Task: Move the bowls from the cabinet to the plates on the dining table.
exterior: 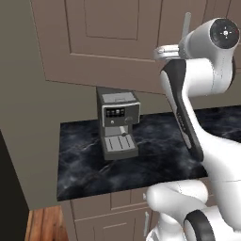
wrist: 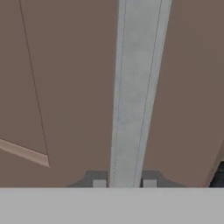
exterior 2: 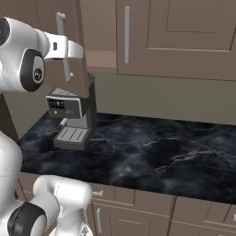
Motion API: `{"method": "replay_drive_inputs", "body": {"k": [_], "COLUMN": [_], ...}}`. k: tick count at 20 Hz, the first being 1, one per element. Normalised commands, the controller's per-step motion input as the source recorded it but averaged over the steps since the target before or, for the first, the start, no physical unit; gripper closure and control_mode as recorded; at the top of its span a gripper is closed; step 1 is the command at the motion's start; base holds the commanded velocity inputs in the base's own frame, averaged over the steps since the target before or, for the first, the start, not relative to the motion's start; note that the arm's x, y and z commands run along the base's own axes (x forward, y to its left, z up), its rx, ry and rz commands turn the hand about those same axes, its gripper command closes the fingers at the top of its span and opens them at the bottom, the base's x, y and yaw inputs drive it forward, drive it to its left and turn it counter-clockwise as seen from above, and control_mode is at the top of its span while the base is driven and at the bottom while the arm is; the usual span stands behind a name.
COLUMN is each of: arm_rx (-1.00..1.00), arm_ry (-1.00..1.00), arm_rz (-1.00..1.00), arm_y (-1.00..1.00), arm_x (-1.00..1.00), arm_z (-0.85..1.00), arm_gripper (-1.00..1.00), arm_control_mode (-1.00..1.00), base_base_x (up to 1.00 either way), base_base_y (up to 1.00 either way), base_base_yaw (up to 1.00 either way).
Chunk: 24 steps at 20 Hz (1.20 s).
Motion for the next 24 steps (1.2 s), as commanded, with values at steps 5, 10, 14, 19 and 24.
{"method": "replay_drive_inputs", "body": {"k": [5, 10, 14, 19, 24], "arm_rx": [0.0, 0.0, 0.0, 0.0, 0.0], "arm_ry": [0.0, 0.0, 0.01, 0.01, 0.0], "arm_rz": [-0.02, -0.04, -0.04, -0.04, -0.04], "arm_y": [0.5, 0.48, 0.46, 0.46, 0.29], "arm_x": [-0.51, -0.45, -0.41, -0.41, -0.46], "arm_z": [-0.27, -0.27, -0.28, -0.27, -0.1], "arm_gripper": [1.0, 1.0, 1.0, -1.0, -1.0], "arm_control_mode": [-1.0, -1.0, -1.0, -1.0, -1.0], "base_base_x": [0.0, 0.0, 0.0, 0.0, 0.0], "base_base_y": [0.0, 0.0, 0.0, 0.0, 0.0], "base_base_yaw": [0.0, 0.0, 0.0, 0.0, 0.0]}}
